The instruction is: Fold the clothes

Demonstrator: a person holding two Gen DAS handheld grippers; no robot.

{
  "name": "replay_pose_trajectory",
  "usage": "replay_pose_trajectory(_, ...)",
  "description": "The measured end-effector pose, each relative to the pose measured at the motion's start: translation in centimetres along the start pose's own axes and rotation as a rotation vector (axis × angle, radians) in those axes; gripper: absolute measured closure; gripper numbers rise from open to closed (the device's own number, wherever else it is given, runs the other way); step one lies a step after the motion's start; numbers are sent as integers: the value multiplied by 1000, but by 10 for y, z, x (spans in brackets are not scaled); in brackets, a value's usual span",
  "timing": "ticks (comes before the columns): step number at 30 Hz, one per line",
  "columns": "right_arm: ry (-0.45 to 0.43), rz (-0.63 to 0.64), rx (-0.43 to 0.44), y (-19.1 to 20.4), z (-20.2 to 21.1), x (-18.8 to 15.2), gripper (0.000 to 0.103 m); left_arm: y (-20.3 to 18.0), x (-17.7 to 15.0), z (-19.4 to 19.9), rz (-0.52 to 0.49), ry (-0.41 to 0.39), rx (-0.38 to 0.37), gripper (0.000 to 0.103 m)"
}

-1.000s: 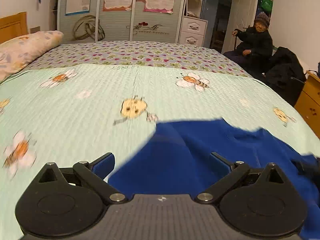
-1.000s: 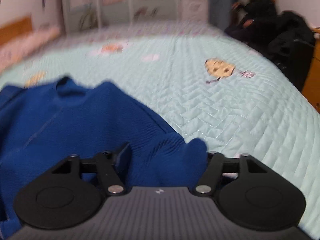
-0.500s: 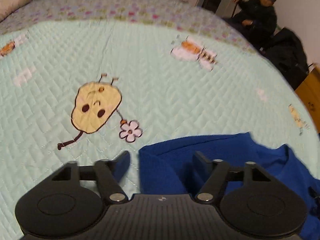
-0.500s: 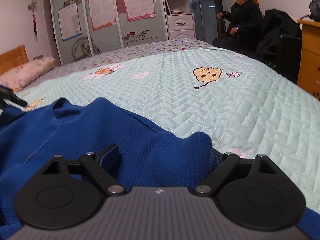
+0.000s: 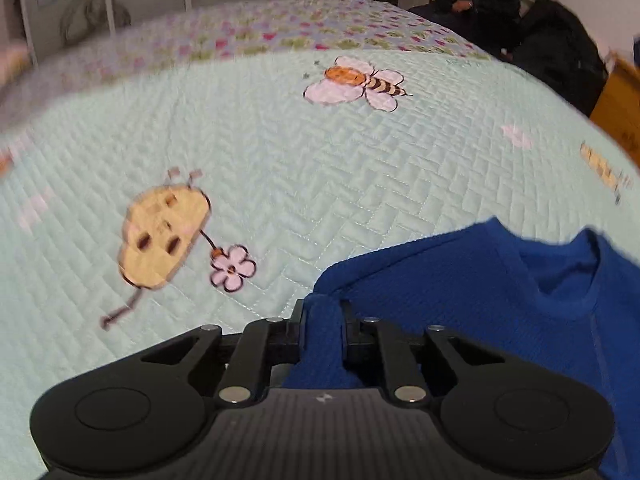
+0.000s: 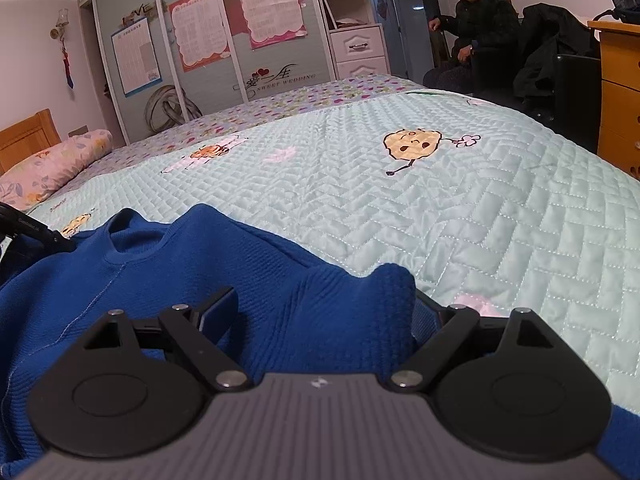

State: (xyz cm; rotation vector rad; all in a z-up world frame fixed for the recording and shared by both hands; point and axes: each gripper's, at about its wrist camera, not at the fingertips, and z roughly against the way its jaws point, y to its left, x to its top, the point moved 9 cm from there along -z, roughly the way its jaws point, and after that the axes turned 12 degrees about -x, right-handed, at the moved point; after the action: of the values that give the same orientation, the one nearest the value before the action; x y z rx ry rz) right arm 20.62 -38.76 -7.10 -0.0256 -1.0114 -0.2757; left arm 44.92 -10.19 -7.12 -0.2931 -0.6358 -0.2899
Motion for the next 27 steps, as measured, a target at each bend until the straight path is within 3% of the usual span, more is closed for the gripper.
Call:
replay_pose_trajectory(7,1,92,-72,8,0,0,15,-1,-20,44,-62,-28,189,88)
replay_pose_trajectory(11,8,208,-71,32,5,4,15,13,-18,53,-69,-10,244,87)
replay_pose_trajectory(14,44,187,-52,39,4,9,15,19,-21,45,-49,59,199,84)
replay_pose_trajectory(15,38,171,-44,39,6,14,16,19,-26,39,-43,100,154,82)
replay_pose_trajectory(17,6,106,-11,36,14,30,16,21,-32,40,-70,104,157,70)
replay_pose_trajectory(20,-12,113,-18,33,11,45,16,33,-33,55,-2,25,148,58)
replay_pose_trajectory(23,136,254,-36,36,-19,31,17,42,-36,78,128,-71,102,56)
replay_pose_trajectory(25,158,296,-23,34,-29,26,16,39,-42,91,152,-113,100,55)
replay_pose_trajectory(27,179,316,-4,33,-36,23,15,32,-52,101,162,-153,105,48)
